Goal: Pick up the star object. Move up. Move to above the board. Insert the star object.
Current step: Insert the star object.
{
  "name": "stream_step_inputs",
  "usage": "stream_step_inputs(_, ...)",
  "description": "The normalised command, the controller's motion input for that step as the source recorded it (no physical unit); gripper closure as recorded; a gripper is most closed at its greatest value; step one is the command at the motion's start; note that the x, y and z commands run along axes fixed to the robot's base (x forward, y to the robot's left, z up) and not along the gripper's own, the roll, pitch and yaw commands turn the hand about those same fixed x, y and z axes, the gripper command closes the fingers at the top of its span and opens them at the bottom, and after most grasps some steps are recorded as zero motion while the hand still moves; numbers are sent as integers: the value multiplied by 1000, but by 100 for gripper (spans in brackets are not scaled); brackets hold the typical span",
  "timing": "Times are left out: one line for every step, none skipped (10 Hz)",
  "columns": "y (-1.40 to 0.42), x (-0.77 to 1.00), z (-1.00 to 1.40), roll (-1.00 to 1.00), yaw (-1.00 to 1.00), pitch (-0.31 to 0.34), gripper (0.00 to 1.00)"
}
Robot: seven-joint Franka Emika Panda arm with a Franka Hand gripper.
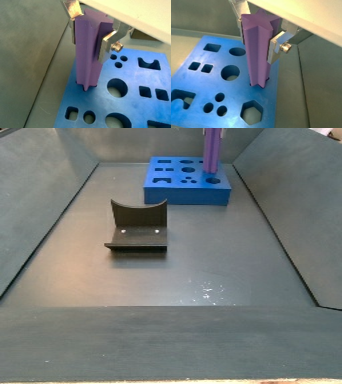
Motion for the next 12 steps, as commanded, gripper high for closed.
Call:
stream_step_inputs(-203,200,-877,234,0,0,100)
stream_step_inputs(0,877,-851,13,-6,170,100)
stream_step_inputs(111,640,-803,0,0,197,100)
stream_step_inputs(66,266,-669,0,0,30,100)
stream_step_inputs(6,91,-6,0,0,83,100)
stream_step_inputs(0,0,-23,0,0,0,100)
stream_step_inputs(0,-177,-669,119,0,-59,100)
stream_step_inputs(0,-234,-1000,119,-54,-33,100)
stream_step_inputs(0,-100,-1000,113,-74,-21,100)
stream_step_inputs(0,-6,-1000,129,-60,-17,100)
stream_step_inputs(0,0,-1000,111,-29,-21,100)
stream_step_inputs(0,0,-1000,106,-26,-19,100)
